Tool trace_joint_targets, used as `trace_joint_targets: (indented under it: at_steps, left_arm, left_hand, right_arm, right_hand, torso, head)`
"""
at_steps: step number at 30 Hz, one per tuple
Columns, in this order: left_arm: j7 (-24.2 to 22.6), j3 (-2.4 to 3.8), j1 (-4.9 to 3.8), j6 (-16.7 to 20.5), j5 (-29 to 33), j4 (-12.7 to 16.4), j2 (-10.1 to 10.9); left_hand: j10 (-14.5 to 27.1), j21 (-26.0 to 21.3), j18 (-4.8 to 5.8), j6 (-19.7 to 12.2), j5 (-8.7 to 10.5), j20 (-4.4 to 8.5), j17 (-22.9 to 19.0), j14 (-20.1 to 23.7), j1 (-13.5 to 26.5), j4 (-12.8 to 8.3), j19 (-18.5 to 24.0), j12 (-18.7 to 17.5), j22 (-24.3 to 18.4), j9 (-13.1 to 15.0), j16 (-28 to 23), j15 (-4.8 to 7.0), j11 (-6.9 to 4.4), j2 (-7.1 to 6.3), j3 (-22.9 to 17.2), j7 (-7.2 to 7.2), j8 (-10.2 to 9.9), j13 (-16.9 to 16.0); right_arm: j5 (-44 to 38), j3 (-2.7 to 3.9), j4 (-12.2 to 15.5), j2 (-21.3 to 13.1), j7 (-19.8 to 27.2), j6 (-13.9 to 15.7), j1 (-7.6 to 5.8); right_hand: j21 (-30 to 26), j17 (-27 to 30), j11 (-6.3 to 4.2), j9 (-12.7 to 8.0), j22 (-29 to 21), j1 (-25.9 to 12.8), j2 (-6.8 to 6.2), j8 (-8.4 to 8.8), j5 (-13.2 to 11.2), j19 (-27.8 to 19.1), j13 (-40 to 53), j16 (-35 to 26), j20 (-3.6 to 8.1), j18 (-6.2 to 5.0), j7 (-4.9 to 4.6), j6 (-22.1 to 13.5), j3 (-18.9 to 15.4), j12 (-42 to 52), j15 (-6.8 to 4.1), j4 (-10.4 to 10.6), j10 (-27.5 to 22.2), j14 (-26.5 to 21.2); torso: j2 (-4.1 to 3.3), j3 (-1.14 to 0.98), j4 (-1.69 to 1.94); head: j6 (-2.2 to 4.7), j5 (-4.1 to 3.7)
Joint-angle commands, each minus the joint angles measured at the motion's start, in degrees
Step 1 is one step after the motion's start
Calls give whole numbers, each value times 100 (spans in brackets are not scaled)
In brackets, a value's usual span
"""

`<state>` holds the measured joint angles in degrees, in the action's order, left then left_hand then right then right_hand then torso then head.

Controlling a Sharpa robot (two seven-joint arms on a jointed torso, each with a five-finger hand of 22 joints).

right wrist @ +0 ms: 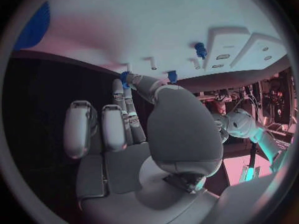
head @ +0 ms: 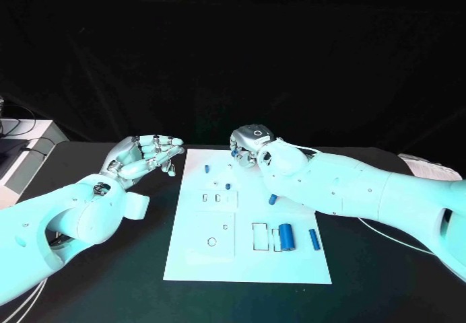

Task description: Assemble the parts on the task board

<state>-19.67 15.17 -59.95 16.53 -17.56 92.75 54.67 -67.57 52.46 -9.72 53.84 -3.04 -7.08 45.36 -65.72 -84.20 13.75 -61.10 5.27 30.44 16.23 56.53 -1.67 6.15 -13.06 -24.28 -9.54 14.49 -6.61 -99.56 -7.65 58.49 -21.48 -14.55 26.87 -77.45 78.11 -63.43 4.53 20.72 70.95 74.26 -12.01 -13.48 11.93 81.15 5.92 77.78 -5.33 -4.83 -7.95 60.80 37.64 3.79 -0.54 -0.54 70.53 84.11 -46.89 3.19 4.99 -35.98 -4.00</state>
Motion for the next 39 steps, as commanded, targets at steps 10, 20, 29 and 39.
trace_joint_targets:
  at_steps: [10, 20, 29, 39]
  left_arm:
    - [-34, 14, -6, -78, -25, 7, -9]
    - [-35, 15, -6, -71, -25, -46, -24]
    - [-36, 16, -6, -70, -25, -66, -32]
    - [-37, 16, -5, -71, -25, -77, -37]
  left_hand:
    - [48, 41, -74, -48, 14, -1, 5, -26, 35, -8, 49, 14, 13, 9, 28, -17, -12, 15, -39, -5, 0, -8]
    - [55, 48, -74, -51, 14, -2, 0, -24, 36, -10, 53, 13, 17, 9, 27, -18, -11, 13, -40, -6, -1, -8]
    - [55, 48, -74, -51, 14, -2, 0, -24, 36, -10, 53, 13, 17, 9, 27, -18, -11, 13, -40, -6, -1, -8]
    - [78, 69, -74, -61, 13, -6, -8, -22, 35, -14, 65, 8, 31, 12, 33, -22, -5, 16, -47, -13, -4, -6]
  right_arm:
    - [-77, -2, -22, 30, 134, -108, 19]
    - [-70, -2, 24, 3, 144, -142, 21]
    - [-68, -3, 6, 3, 153, -140, 21]
    - [-58, -3, -30, 11, 141, -32, 21]
  right_hand:
    - [-7, 26, 10, 2, -17, -70, -53, 2, -11, 17, -28, 22, -28, 91, -28, -56, 43, -36, 37, 20, -99, 116]
    - [-21, 38, 20, 10, -32, -101, -95, 17, -11, 7, -40, 23, -39, 87, -37, -82, 38, -32, 47, 33, -127, 111]
    - [-77, 88, 63, 11, -102, -140, -188, 93, -48, -34, -81, 15, -69, 71, -84, -197, 47, -37, 82, 54, -258, 93]
    - [-512, 598, 182, -106, -671, -101, -343, 438, -162, -311, -210, -219, -168, -47, -182, -647, -150, -34, 180, 94, -850, -53]
  torso:
    - [-1, 0, -10]
    - [0, -4, -18]
    - [1, -4, -11]
    - [-1, -3, -18]
  head:
    - [-65, 43]
    - [-76, 58]
    - [-88, 56]
    - [-82, 52]
